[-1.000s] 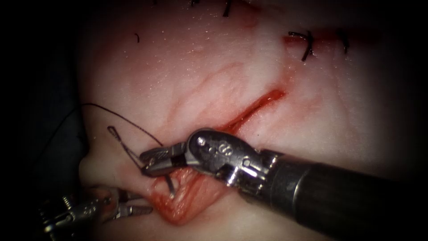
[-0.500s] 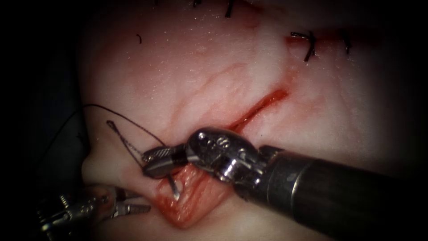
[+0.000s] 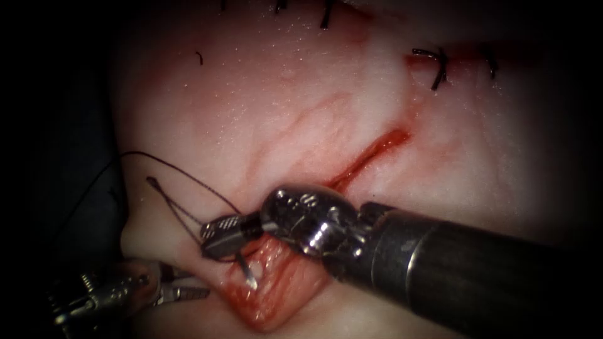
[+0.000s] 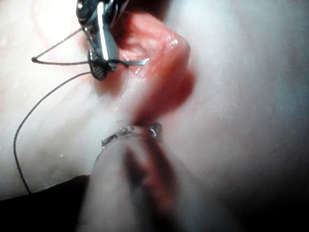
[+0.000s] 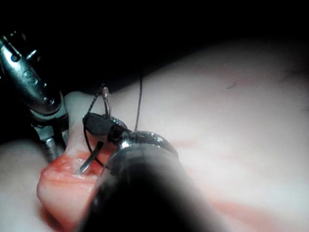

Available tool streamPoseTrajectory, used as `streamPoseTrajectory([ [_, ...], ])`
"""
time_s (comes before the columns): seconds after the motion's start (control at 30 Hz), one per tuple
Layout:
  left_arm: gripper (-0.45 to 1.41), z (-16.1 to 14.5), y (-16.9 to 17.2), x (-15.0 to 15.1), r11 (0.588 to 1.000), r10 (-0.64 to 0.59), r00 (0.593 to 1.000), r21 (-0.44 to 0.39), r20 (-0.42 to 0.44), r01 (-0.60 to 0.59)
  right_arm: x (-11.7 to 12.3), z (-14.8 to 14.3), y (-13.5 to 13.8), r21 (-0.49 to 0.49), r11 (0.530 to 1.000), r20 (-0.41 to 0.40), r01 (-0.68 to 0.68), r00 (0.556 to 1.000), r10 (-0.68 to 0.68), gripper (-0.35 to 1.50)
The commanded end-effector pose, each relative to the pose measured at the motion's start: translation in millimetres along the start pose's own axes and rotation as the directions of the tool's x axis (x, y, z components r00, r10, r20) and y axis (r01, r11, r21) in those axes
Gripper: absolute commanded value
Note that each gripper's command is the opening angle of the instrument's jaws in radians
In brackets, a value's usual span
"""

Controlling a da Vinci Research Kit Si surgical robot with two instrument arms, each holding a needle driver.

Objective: Wound Closure
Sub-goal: Throw the needle through the bottom of the wound with the right needle driver.

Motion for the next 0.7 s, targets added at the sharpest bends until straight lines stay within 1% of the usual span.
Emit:
streamPoseTrajectory([
  [0.03, 0.09, 0.7, -0.3, 0.2, 1.000, 0.002, 1.000, 0.000, -0.001, -0.002, 0.6, 0.4, 0.4, 0.004, 1.000, -0.002, -0.006, 1.000, 0.006, -0.35],
  [0.07, 0.09, 0.7, -0.3, 0.2, 1.000, 0.001, 1.000, 0.000, -0.001, -0.001, 0.6, 0.4, 0.4, 0.007, 0.999, -0.004, -0.035, 0.999, 0.035, -0.35],
  [0.4, 0.09, 0.7, -0.3, 0.3, 1.000, 0.001, 1.000, 0.003, -0.002, -0.001, 0.3, -0.1, 0.3, 0.025, 0.990, -0.012, -0.139, 0.990, 0.139, -0.35],
  [0.7, 0.10, 0.7, -0.4, 0.3, 1.000, 0.001, 1.000, 0.005, -0.002, -0.001, 0.1, -0.1, -0.4, 0.051, 0.986, -0.017, -0.161, 0.987, 0.162, -0.35],
])
